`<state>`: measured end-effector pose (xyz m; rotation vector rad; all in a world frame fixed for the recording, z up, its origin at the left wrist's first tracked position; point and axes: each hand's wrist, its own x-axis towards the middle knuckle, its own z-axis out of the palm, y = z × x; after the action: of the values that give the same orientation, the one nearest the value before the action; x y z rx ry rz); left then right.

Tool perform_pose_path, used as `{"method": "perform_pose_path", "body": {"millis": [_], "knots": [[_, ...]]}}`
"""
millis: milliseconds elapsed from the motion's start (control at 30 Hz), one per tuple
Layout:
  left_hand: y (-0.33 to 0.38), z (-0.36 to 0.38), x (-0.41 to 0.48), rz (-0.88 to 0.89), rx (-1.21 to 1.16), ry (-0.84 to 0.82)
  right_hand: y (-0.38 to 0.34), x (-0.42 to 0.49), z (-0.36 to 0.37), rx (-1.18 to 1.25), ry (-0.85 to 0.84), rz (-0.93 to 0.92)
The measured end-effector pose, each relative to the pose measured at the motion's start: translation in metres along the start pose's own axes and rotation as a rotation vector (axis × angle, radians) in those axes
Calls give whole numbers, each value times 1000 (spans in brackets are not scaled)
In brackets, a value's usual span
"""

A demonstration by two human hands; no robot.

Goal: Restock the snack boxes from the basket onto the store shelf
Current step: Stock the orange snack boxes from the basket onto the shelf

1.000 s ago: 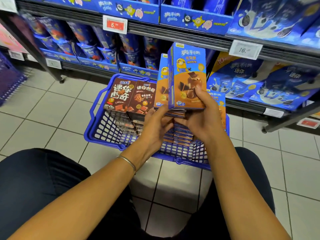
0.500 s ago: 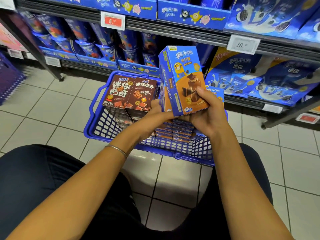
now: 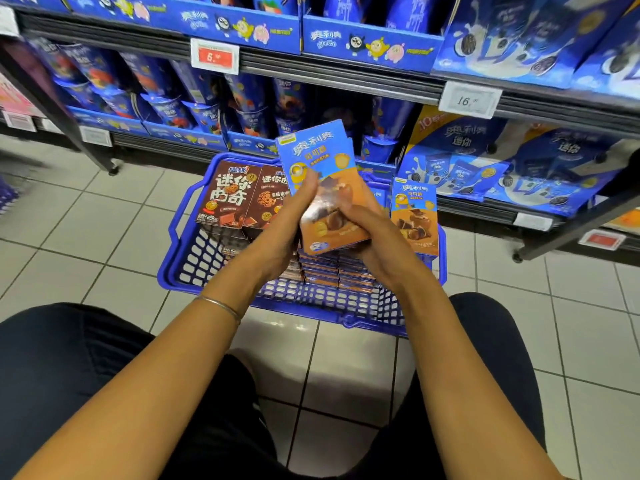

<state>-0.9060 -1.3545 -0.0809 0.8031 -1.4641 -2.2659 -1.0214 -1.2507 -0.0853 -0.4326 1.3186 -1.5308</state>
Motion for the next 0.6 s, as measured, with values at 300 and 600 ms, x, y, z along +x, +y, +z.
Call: {"method": "perform_pose_path", "body": {"millis": [300, 600], "knots": [[-1, -11, 8, -4, -241, -61, 0, 4, -5, -172, -67, 55], [-4, -12, 16, 0, -331, 43, 12, 18, -69, -977, 877, 110]]}}
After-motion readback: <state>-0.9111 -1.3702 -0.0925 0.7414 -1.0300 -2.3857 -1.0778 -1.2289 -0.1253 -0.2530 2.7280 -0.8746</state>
